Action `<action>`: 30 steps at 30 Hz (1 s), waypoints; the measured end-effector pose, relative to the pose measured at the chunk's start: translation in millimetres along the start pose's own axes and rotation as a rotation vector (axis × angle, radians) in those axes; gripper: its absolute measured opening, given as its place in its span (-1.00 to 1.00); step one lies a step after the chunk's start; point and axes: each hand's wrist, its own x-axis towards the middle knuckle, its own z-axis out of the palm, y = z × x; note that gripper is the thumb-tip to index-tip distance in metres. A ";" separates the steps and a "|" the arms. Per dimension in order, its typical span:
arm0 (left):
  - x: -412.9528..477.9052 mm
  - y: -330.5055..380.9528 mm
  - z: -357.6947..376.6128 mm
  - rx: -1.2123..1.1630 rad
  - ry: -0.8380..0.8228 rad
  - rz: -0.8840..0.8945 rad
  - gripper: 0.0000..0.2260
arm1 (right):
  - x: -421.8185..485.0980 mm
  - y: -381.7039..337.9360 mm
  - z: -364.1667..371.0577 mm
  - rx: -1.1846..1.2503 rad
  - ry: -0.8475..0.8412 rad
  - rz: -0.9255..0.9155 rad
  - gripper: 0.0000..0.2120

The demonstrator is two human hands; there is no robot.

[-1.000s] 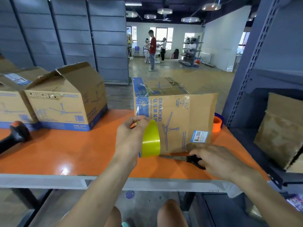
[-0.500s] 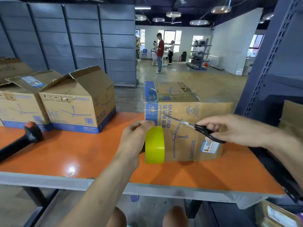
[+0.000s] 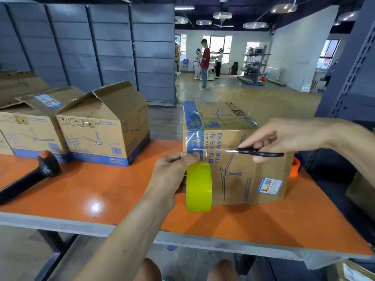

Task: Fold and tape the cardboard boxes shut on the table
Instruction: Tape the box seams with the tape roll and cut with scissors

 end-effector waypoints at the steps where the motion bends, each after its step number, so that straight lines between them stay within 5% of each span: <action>1: -0.4 0.6 0.3 -0.006 0.003 -0.006 -0.85 | 1.3 -0.8 -2.0 0.005 0.005 0.000 -0.60; 13: -5.1 -5.7 -0.9 -0.056 0.009 -0.048 -0.90 | -6.0 10.6 7.3 -0.109 0.085 0.126 -0.68; 19: -14.5 -2.9 -22.5 -0.070 0.076 -0.019 -0.90 | -15.9 36.9 82.9 -0.230 0.096 0.246 -0.64; 25: -14.5 5.2 -37.8 0.016 0.240 0.110 -0.89 | -1.6 48.0 142.6 -0.363 0.215 0.098 -0.81; 30: -9.0 5.0 -34.2 0.113 0.307 0.312 -0.87 | -0.3 41.7 152.6 -0.642 0.147 -0.008 -0.73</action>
